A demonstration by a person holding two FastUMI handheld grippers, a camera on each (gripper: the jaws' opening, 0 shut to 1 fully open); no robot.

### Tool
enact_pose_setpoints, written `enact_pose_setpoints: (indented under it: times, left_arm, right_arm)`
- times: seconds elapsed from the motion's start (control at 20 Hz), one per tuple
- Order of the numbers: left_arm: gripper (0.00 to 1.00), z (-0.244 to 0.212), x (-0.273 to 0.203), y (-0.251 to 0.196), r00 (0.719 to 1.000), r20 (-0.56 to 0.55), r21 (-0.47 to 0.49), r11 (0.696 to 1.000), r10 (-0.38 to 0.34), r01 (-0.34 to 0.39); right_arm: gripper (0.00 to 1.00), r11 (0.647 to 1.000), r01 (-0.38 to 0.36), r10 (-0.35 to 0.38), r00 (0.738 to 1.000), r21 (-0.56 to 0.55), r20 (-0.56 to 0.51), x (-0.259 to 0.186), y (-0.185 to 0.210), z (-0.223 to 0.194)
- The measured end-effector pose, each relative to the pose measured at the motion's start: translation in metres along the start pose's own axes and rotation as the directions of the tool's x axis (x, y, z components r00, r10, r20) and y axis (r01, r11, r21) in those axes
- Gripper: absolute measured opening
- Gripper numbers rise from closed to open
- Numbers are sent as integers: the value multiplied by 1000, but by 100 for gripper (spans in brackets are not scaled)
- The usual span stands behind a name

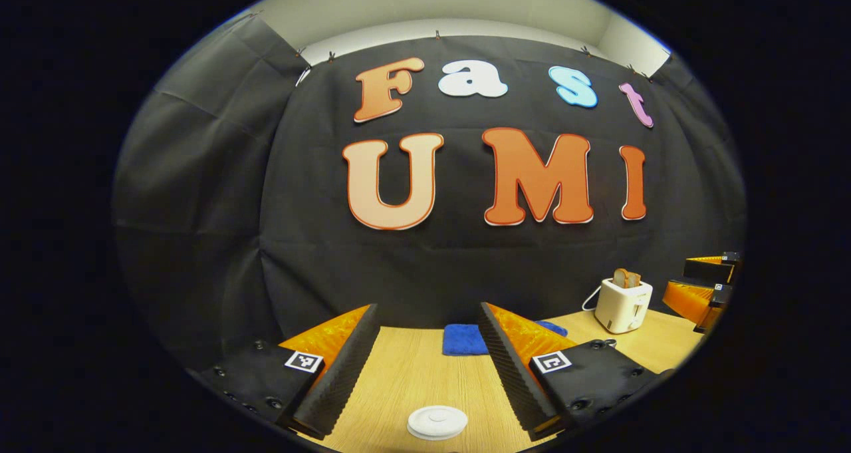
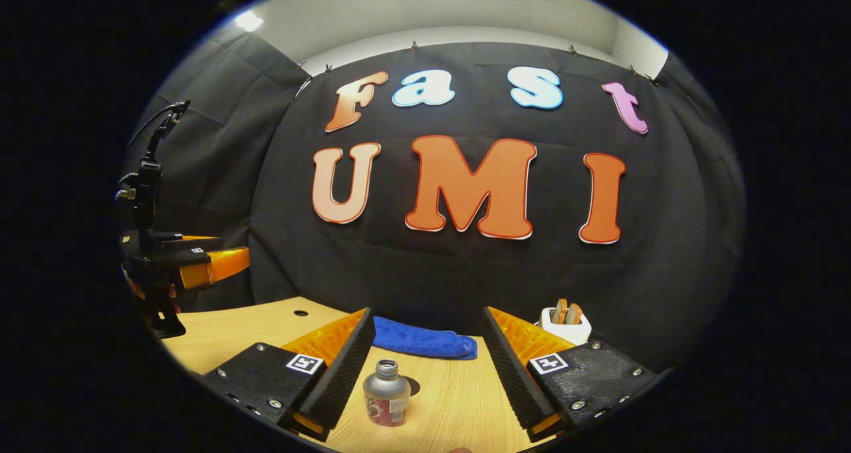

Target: Open the teacup lid with one hand, grasp the water bottle and pour water into the teacup with the other hand; after pouring, place the water bottle on the coaster and then close the teacup lid.

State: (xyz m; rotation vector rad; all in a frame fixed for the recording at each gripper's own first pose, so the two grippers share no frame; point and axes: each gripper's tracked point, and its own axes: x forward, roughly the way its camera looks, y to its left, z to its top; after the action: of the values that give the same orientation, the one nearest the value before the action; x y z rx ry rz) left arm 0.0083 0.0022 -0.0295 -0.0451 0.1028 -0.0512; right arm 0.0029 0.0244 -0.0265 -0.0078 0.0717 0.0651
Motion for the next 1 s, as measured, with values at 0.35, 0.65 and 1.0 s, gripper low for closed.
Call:
enact_pose_setpoints:
  times: [0.35, 0.65, 1.0]
  left_arm:
    - [99, -53, 5, -15, 993, -103, 20, 998, -59, 61]
    - [99, -96, 9, -24, 982, -173, 29, 996, -78, 84]
    - [100, -152, 12, -17, 956, -281, 2, 996, -85, 90]
  right_arm:
    - [97, 999, -47, 47, 994, 0, -100, 8, 23, -52]
    - [97, 996, -84, 83, 974, 5, -213, 18, 43, -102]
    - [98, 996, -93, 90, 951, 3, -296, 23, 48, -140]
